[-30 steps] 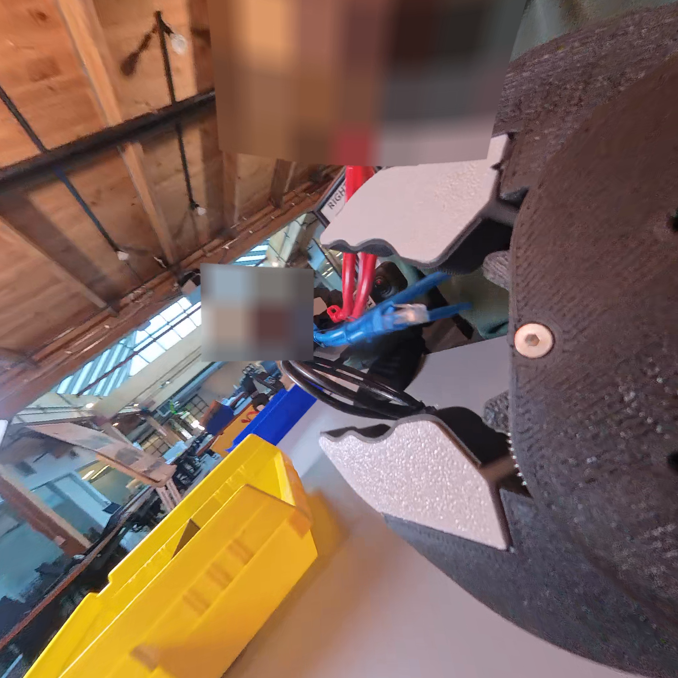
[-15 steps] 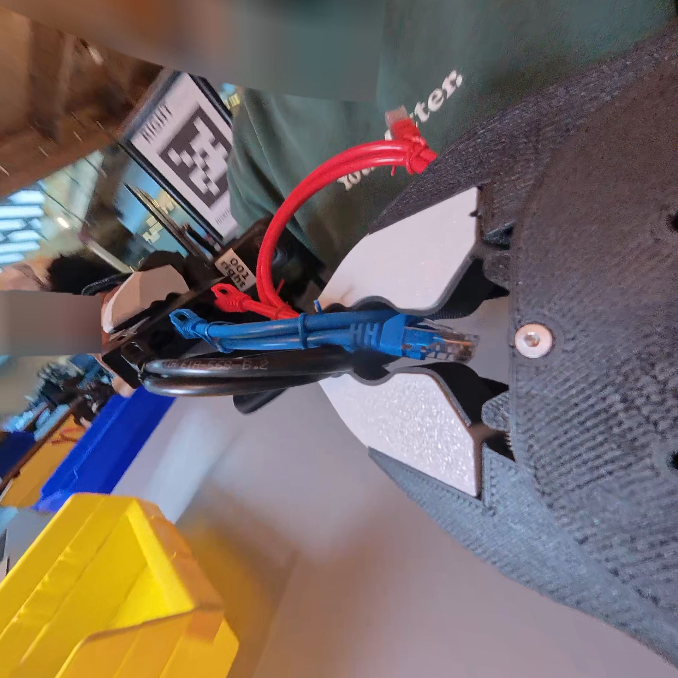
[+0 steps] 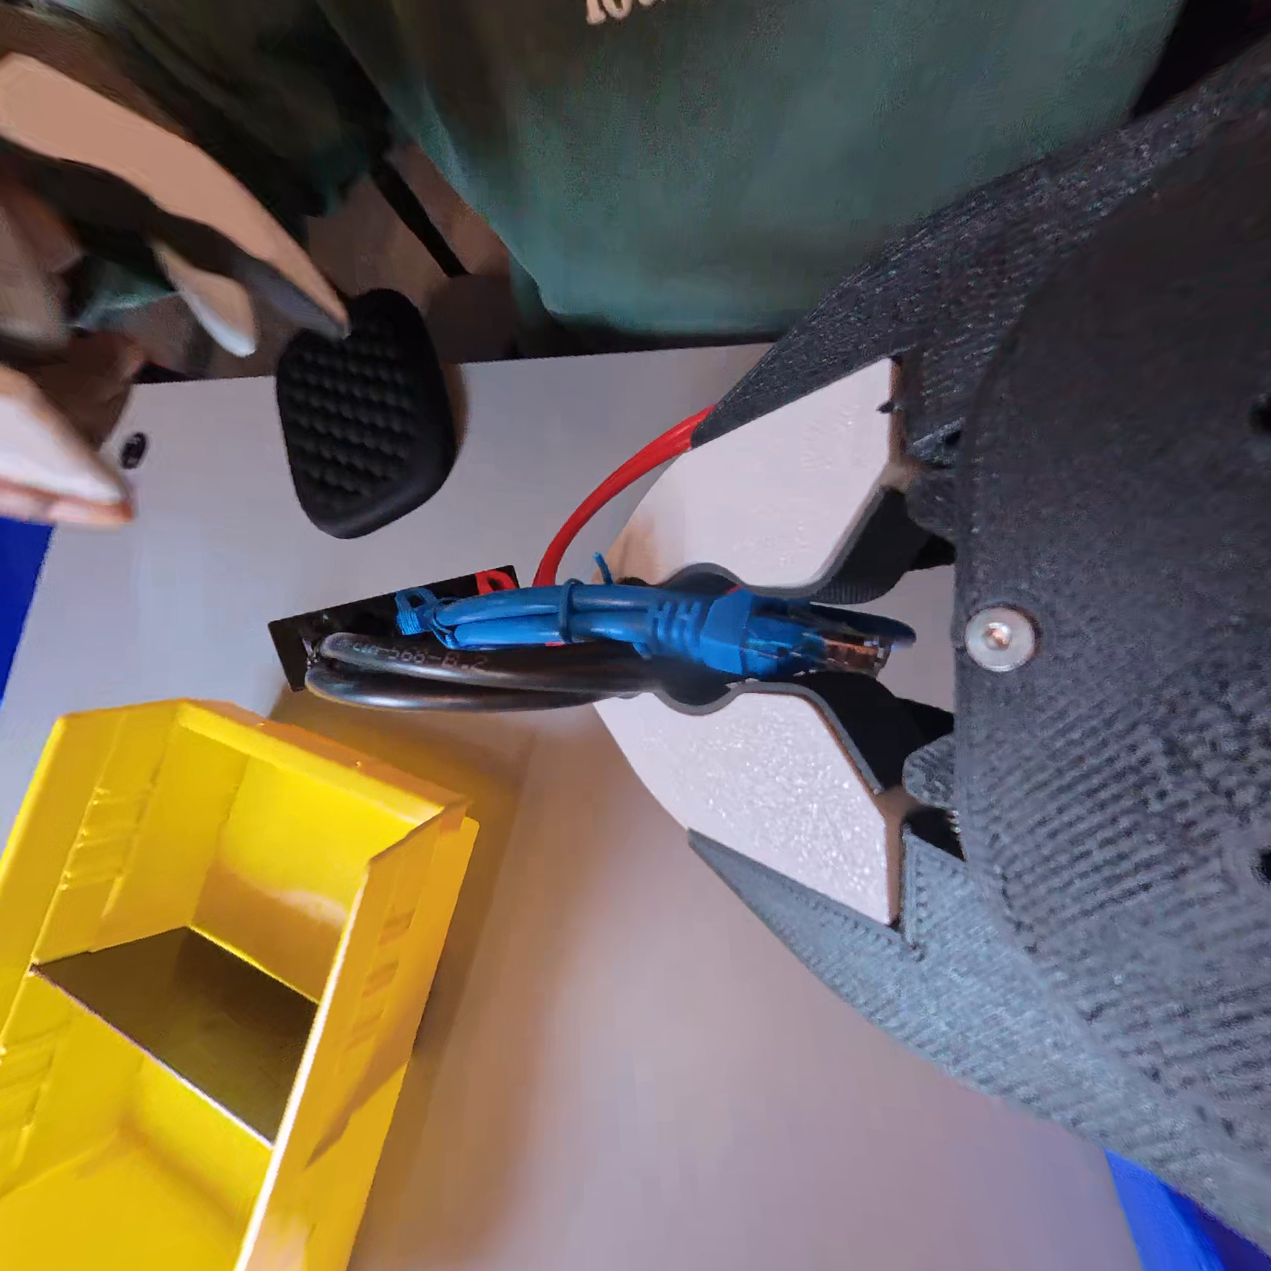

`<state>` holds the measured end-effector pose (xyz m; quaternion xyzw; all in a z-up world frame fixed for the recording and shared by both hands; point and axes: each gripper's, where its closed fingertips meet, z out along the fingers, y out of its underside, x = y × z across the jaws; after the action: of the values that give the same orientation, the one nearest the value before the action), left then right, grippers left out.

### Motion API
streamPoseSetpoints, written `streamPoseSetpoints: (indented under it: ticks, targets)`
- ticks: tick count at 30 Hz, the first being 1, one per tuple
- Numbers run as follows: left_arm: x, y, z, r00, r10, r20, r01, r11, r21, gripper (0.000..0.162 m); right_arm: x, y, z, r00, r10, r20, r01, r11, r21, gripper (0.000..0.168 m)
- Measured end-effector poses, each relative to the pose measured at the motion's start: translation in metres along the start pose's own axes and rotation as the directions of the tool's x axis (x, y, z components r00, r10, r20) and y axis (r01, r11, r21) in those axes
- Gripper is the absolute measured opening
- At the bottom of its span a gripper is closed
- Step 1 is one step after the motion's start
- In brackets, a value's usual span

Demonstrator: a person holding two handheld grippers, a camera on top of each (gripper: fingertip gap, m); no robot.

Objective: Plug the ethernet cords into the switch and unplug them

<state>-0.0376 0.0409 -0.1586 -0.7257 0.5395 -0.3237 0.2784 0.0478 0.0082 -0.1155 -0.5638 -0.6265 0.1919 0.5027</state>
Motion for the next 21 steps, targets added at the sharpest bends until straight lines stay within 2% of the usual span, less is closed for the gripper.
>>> streamPoseSetpoints:
  ticks: [1, 3, 5, 6, 8, 9, 10, 13, 17, 21]
  targets:
    - [0.003, -0.004, 0.003, 0.999, 0.049, 0.011, -0.049, 0.998, -0.03, 0.019, 0.014, -0.002, 0.006, 0.999, -0.005, -0.035, 0.004, 1.0, -0.025, 0.068]
    - [0.014, -0.014, 0.011, 0.991, 0.136, 0.011, -0.135, 0.988, -0.079, 0.02, 0.026, 0.007, 0.026, 1.0, -0.01, 0.003, 0.011, 0.993, -0.116, 0.063]
    - [0.022, -0.022, 0.018, 0.977, 0.211, 0.019, -0.209, 0.973, -0.1, 0.02, 0.012, 0.02, 0.046, 0.985, 0.023, 0.17, 0.012, 0.98, -0.2, 0.045]
    - [0.02, -0.024, 0.018, 0.969, 0.241, 0.045, -0.235, 0.966, -0.11, 0.022, 0.005, 0.02, 0.051, 0.973, 0.034, 0.23, 0.013, 0.98, -0.199, 0.035]
    - [0.012, -0.033, 0.01, 0.952, 0.284, 0.116, -0.283, 0.959, -0.021, 0.025, 0.007, 0.015, 0.055, 0.961, 0.115, 0.25, -0.075, 0.984, -0.162, 0.015]
    - [0.013, -0.036, 0.007, 0.959, 0.263, 0.11, -0.269, 0.962, 0.045, 0.029, 0.009, 0.013, 0.055, 0.954, 0.156, 0.257, -0.123, 0.983, -0.138, 0.014]
    - [0.015, -0.036, 0.003, 0.969, 0.227, 0.095, -0.236, 0.967, 0.099, 0.034, 0.013, 0.015, 0.054, 0.951, 0.178, 0.253, -0.15, 0.981, -0.125, 0.014]
    - [0.006, -0.027, -0.004, 0.98, 0.153, 0.127, -0.176, 0.963, 0.205, 0.065, 0.025, 0.025, 0.05, 0.942, 0.246, 0.227, -0.231, 0.969, -0.092, 0.013]
    - [-0.018, -0.016, -0.03, 0.974, 0.022, 0.223, -0.114, 0.904, 0.411, 0.057, 0.064, 0.04, 0.033, 0.933, 0.338, 0.12, -0.333, 0.941, -0.057, 0.014]
    - [-0.026, 0.01, -0.034, 0.987, -0.104, 0.124, 0.024, 0.854, 0.519, 0.042, 0.143, 0.045, 0.002, 0.913, 0.406, -0.029, -0.404, 0.913, 0.051, 0.013]
